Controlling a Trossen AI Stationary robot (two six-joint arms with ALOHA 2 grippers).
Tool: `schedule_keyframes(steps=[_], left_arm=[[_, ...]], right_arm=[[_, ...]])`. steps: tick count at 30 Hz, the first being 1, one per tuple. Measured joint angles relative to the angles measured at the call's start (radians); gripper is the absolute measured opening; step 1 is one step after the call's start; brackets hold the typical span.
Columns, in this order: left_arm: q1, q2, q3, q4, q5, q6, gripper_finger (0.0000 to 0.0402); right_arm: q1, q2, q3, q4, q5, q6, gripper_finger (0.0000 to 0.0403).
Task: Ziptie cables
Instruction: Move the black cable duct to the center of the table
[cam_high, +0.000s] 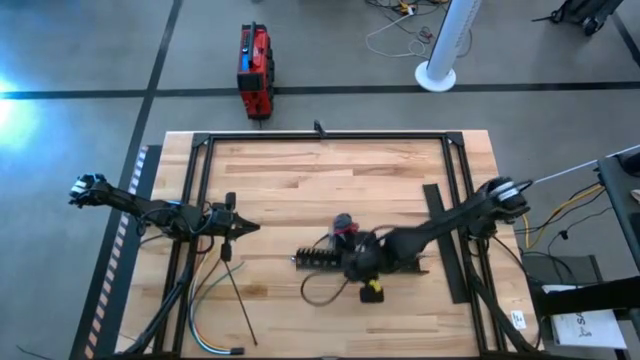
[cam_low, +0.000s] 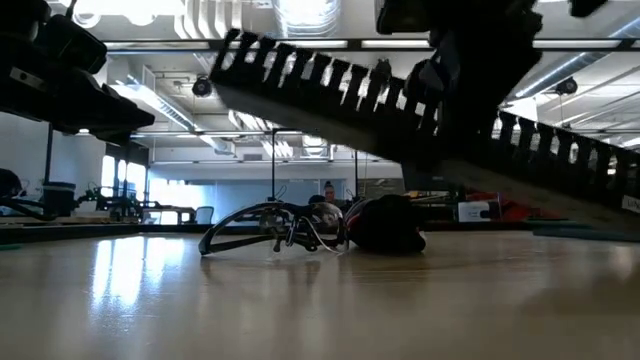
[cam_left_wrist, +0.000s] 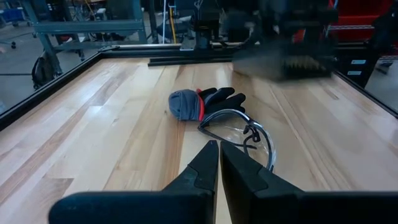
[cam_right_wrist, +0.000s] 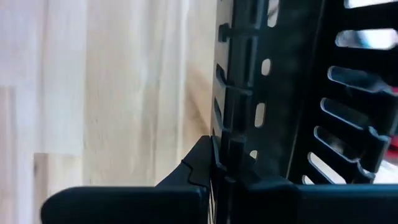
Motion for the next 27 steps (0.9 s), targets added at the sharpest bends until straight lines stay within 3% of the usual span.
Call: schedule_keyframes(steps=[12,20,27], left_arm=[[0.000,0.000,0.000,0.001,0.000,0.000,0.0002],[0.000,0.000,0.000,0.022,0.000,-0.064,0.0002],[0.000,0.010,0.000,0.249,0.000,-0.277,0.0002]], right_arm=[[0.032,0.327,0.231,-0.009,-0.098,-0.220,0.0000],[-0.083,0.340,0.250,-0.045,-0.073,-0.262,0.0000],[-0.240,0.333,0.247,-0.049,-0.062,-0.258,0.0000]])
